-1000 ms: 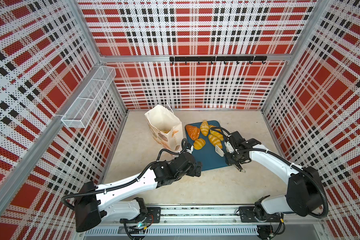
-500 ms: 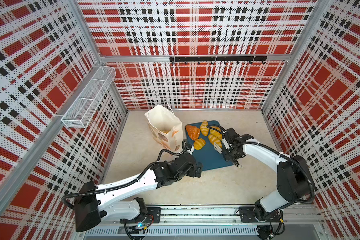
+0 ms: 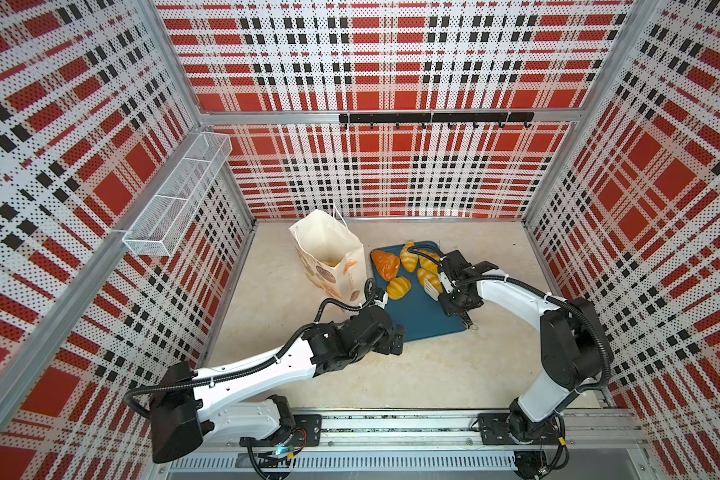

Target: Place the fake bread into the paper bag

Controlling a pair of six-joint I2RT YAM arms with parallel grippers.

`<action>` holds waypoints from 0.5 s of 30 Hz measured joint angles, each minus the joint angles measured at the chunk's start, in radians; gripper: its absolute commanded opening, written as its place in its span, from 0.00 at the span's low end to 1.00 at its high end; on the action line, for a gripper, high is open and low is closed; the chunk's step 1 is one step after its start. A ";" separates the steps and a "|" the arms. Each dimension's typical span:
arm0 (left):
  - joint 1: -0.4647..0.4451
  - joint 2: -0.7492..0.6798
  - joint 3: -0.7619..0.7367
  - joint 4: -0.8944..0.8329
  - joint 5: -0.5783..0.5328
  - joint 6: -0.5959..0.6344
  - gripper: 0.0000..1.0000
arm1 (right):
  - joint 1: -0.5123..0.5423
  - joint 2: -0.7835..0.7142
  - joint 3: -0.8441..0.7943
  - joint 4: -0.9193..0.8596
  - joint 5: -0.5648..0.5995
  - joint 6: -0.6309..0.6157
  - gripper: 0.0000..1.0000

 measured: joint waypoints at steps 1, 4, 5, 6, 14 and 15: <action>0.000 0.000 0.000 0.000 0.000 -0.002 0.99 | 0.001 0.003 0.003 0.000 0.000 -0.003 0.55; 0.000 -0.002 0.000 0.000 -0.004 -0.002 0.99 | 0.010 0.016 0.013 -0.009 0.011 -0.012 0.53; 0.000 -0.003 0.000 0.000 -0.006 -0.003 0.99 | 0.016 0.022 0.019 -0.014 0.019 -0.015 0.52; 0.000 -0.006 0.000 0.000 -0.008 -0.003 0.99 | 0.023 0.029 0.024 -0.019 0.030 -0.018 0.51; 0.000 -0.047 -0.001 -0.009 -0.026 -0.006 0.99 | 0.060 0.051 0.042 -0.053 0.067 -0.026 0.43; 0.000 -0.051 -0.003 -0.009 -0.026 -0.006 0.99 | 0.060 0.051 0.042 -0.053 0.066 -0.024 0.42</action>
